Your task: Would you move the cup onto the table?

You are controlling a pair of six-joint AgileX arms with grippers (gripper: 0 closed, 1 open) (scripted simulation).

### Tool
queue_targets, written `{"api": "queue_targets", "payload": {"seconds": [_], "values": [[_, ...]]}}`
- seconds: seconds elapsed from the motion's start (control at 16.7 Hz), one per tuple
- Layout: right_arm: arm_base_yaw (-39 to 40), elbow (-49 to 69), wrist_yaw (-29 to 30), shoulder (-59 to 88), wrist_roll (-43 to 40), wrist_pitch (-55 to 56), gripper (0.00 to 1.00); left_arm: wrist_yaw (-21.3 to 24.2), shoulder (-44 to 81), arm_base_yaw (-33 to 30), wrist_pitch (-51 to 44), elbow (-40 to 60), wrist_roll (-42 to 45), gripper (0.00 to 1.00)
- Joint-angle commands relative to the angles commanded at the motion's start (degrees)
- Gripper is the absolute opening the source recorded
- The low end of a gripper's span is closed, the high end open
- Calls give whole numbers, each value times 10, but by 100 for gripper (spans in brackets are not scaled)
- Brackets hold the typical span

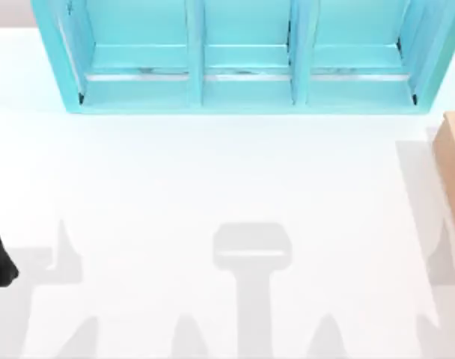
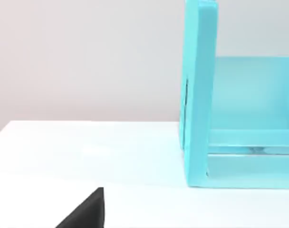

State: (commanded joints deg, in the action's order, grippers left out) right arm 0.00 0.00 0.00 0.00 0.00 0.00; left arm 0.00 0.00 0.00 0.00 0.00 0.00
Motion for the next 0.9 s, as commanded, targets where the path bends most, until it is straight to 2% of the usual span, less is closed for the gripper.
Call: {"api": "queue_targets", "payload": {"seconds": [0.24, 0.42, 0.9], "values": [[-10, 17, 0, 19, -12, -17, 100, 0, 0, 0, 0, 0, 0, 100], [-42, 84, -2, 90, -51, -83, 100, 0, 0, 0, 0, 0, 0, 100], [-184, 379, -2, 466, -194, -417, 100, 0, 0, 0, 0, 0, 0, 100]]}}
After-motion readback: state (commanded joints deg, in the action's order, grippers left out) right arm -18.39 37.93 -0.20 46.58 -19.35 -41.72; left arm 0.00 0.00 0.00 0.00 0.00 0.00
